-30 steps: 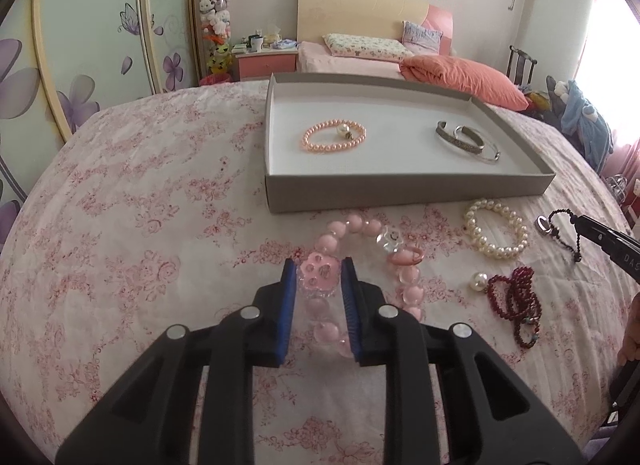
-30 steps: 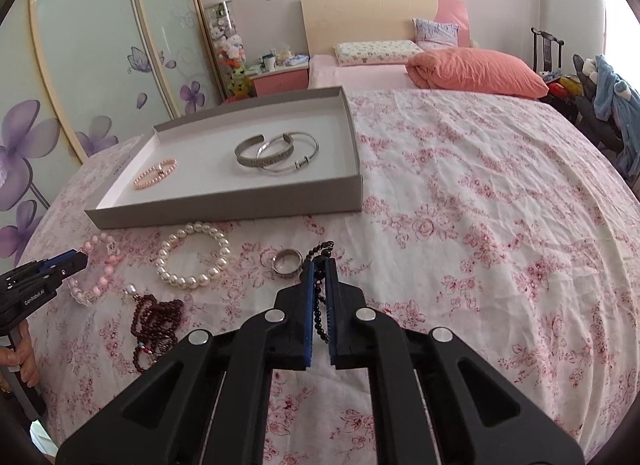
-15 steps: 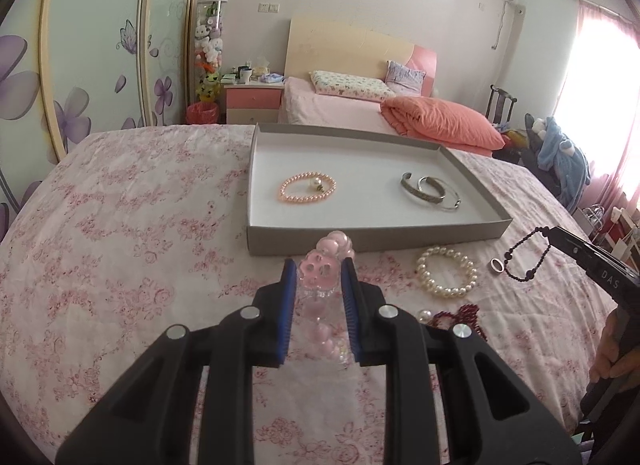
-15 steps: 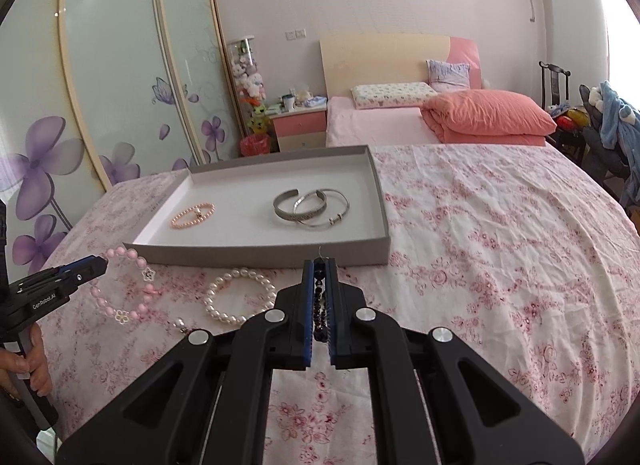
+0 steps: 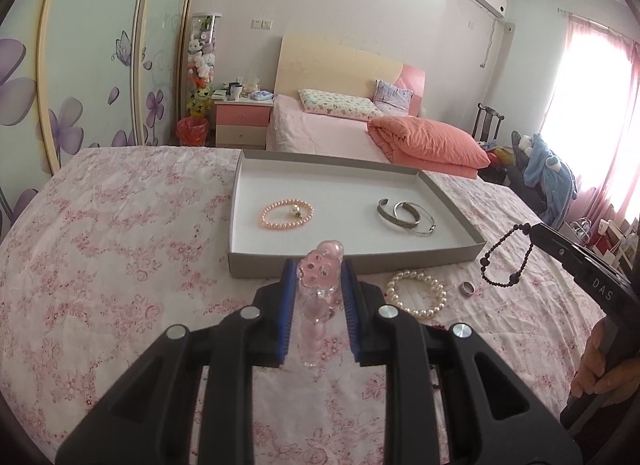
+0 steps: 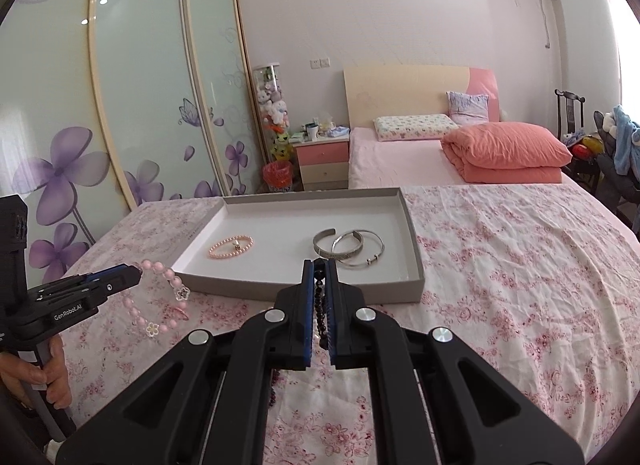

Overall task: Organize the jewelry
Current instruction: 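Carry the pink flower bracelet and black bead bracelet over the gray tray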

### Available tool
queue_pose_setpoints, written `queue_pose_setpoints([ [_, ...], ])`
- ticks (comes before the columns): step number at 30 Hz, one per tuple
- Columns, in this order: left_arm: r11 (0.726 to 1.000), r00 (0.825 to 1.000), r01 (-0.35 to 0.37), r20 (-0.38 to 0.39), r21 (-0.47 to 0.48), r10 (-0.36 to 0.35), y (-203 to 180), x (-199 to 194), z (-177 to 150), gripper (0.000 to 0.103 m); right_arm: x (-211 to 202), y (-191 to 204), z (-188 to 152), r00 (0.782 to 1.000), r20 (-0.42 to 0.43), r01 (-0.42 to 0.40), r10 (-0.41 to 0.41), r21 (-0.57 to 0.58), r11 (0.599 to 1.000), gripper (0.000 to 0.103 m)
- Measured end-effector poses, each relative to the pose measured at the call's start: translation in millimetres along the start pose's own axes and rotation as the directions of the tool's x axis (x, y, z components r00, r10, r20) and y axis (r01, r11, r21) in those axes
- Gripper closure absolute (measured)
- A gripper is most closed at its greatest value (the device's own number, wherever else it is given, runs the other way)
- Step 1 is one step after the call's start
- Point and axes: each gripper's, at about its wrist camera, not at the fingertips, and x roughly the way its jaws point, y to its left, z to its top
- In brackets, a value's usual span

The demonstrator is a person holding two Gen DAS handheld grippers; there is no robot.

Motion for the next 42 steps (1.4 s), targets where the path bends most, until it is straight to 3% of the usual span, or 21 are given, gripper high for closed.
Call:
queue_pose_setpoints([
  [14,1.000,0.991,0.003,0.131,0.008,-0.004,-21.9,-23.7,23.2,0.080,-8.9,26.0,17.2,0.995,0.097,-0.019,0.024,-0.052,0.998,0.097],
  [23,1.000,0.987,-0.016,0.163,0.015,0.013,-31.5,-16.1,44.7,0.080,2.8,36.1,32.7,0.991,0.130,-0.002,0.014,-0.088,0.996,0.097],
  [34,0.998,0.985,-0.070,0.156,-0.004,0.070,-29.6,25.2,73.4,0.080,43.8,27.2,56.6,0.986,0.167,0.023,-0.010,-0.078,0.997,0.097],
  [42,0.993,0.985,-0.115,0.130,-0.008,0.115,-21.9,68.7,90.4,0.080,92.2,15.1,67.3,0.994,0.110,0.010,-0.006,-0.029,1.000,0.097],
])
